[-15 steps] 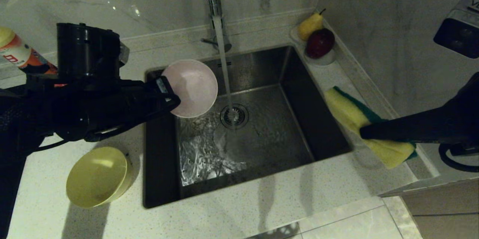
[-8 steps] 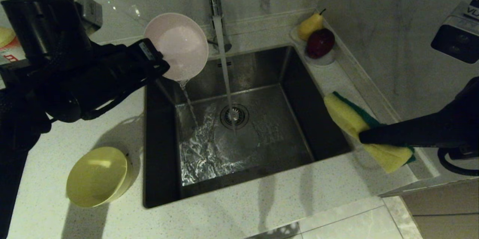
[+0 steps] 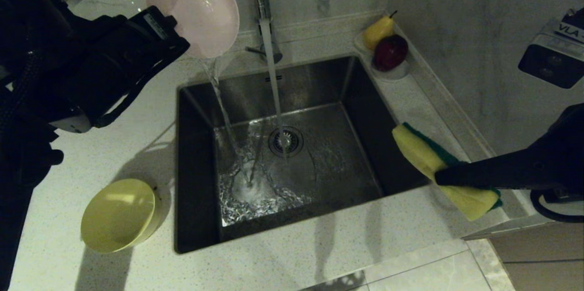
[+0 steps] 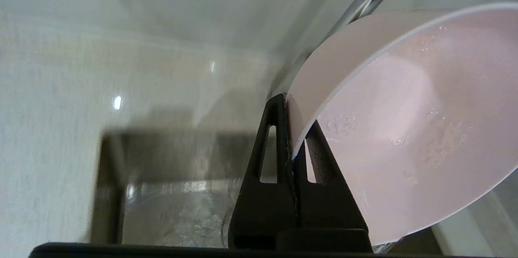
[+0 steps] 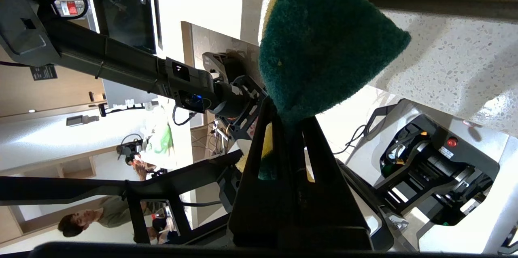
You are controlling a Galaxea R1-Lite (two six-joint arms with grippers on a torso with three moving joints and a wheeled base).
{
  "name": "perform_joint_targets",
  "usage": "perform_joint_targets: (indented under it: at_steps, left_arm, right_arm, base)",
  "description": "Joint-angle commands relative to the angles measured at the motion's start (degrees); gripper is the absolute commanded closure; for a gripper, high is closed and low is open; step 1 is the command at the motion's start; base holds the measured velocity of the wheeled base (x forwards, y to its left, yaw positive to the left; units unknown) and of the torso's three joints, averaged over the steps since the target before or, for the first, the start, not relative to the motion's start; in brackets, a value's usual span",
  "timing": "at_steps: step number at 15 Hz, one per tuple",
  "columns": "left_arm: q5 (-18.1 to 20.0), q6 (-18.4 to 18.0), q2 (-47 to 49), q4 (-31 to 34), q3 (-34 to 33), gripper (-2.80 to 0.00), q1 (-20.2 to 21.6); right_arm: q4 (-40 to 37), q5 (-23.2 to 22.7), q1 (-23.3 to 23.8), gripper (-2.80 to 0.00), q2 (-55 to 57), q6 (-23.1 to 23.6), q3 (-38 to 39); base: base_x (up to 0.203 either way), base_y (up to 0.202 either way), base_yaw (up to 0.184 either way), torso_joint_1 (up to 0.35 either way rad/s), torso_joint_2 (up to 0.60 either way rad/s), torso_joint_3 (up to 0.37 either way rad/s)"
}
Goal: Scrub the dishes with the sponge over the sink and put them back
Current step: Rinse the bowl
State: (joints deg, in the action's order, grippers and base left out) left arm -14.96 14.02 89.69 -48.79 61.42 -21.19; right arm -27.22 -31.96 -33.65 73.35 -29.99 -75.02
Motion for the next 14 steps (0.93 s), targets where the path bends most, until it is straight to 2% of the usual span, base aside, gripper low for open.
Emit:
perform_joint_targets:
  at_steps: [1, 4, 7, 9, 10, 14]
  left_arm:
    - [2.03, -3.48, 0.36, -6.91, -2.61, 0.00, 0.01]
    - [5.02, -5.46, -0.05, -14.84, -4.36, 0.00, 0.01]
    - [7.53, -7.91, -1.37, -19.54, -6.81, 0.00, 0.01]
    - [7.87, -8.38, -1.31, -20.18, -6.96, 0.00, 0.01]
    - [9.38, -9.34, -1.38, -23.68, -7.20, 0.00, 0.01]
    - [12.60, -11.94, -3.49, -25.25, -7.86, 0.00, 0.01]
  right_arm:
    - [-0.11, -0.20, -0.02, 0.00, 0.05, -0.16, 0.05]
    - [-0.11, -0.20, -0.02, 0.00, 0.29, -0.14, 0.13]
    - [0.33, -0.12, 0.07, 0.00, 0.74, -0.07, 0.75]
    - [0.54, -0.20, 0.07, 0.00, 1.00, -0.07, 0.75]
    - [0.96, -1.05, 0.07, 0.00, 1.35, -0.07, 0.75]
    - [1.16, -1.26, 0.07, 0.00, 1.71, 0.11, 0.67]
  base:
    - [0.000, 0.000, 0.000, 0.000, 0.00, 0.000]
    - [0.000, 0.000, 0.000, 0.000, 0.00, 0.000]
    - [0.000, 0.000, 0.000, 0.000, 0.00, 0.000]
    - [0.000, 0.000, 0.000, 0.000, 0.00, 0.000]
    - [0.000, 0.000, 0.000, 0.000, 0.00, 0.000]
    - [0.000, 0.000, 0.000, 0.000, 0.00, 0.000]
